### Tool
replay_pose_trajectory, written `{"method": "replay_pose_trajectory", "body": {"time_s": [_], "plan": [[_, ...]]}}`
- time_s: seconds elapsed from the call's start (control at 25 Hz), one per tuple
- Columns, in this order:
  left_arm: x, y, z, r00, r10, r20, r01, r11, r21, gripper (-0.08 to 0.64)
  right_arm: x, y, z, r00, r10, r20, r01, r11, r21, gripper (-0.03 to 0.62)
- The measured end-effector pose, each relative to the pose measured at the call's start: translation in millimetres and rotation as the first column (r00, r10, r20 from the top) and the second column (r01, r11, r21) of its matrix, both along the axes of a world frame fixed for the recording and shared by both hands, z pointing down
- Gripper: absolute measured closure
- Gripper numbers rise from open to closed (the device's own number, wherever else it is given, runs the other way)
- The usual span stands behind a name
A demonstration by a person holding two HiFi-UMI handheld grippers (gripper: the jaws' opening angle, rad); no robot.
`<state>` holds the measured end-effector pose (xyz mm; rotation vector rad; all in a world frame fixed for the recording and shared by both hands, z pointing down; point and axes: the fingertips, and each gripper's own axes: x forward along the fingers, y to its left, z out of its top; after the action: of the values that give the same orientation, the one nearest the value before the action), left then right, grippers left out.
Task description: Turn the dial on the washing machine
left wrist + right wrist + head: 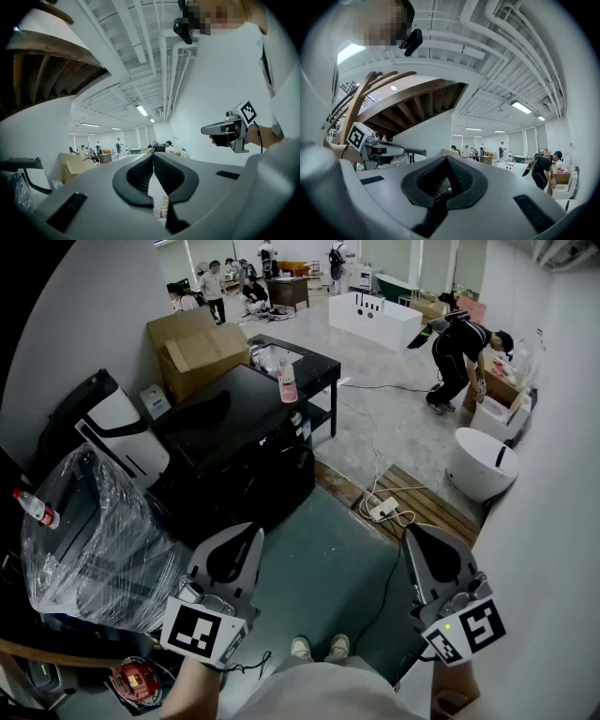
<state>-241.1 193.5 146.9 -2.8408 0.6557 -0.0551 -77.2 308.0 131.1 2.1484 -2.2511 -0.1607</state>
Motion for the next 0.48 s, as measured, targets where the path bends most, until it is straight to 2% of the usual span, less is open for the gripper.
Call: {"method": "replay_pose_trajectory", "body": {"time_s": [0.28, 0.48], "plan": [[11, 4, 4, 1.0, 0.0, 0.0, 0.0, 1.0, 0.001, 0.54, 10, 1, 5, 1.0, -0.006, 0.008, 0.006, 1.0, 0.005, 0.571], [18, 7, 6, 1.0, -0.005, 0.007, 0.005, 1.0, -0.005, 0.54, 11, 5, 3, 0.999, -0.048, 0.021, 0.047, 0.998, 0.031, 0.571]]}}
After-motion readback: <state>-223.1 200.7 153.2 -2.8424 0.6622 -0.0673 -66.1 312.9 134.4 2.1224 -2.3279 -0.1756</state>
